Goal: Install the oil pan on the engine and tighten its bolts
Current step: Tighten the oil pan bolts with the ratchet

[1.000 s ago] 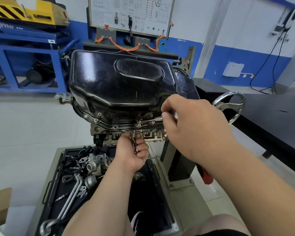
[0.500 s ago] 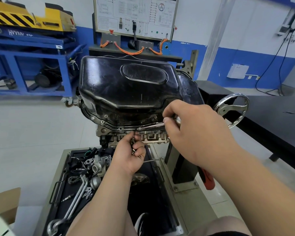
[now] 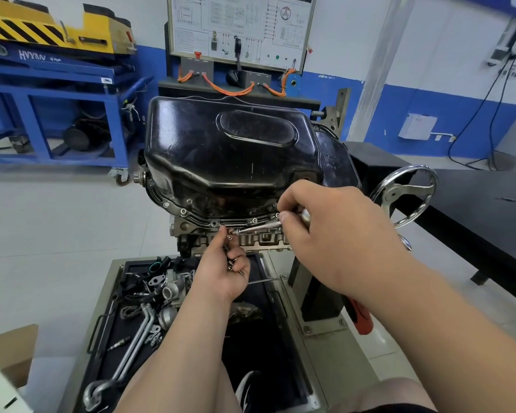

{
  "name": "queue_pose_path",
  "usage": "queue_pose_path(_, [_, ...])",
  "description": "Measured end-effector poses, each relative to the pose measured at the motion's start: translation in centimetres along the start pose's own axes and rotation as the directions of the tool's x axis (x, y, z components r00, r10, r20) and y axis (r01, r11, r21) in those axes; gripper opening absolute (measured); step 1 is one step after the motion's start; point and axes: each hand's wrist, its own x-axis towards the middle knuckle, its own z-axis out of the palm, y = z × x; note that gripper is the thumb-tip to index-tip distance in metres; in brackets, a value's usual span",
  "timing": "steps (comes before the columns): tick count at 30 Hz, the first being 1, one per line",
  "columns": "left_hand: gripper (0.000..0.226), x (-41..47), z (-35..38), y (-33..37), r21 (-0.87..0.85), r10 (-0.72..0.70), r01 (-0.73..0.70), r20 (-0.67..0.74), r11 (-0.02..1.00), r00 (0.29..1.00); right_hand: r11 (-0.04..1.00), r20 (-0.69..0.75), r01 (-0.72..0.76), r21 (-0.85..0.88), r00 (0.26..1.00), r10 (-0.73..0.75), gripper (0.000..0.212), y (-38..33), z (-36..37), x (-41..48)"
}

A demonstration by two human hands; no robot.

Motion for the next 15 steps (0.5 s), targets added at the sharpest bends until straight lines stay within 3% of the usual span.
queue_pose_path(8, [0.031, -0.14, 0.01, 0.26, -0.006, 0.024, -0.024, 0.001, 1.0, 1.0, 1.0, 0.006, 0.003, -0.003, 1.0, -0.003, 0.004, -0.36, 0.43, -0.02])
queue_pose_path(15, [0.028, -0.28, -0.05, 0.43, -0.006, 0.023, -0.023, 0.004, 1.0, 1.0, 0.999, -0.06, 0.044, -0.005, 0.997, -0.044, 0.007, -0.56, 0.73, 0.01])
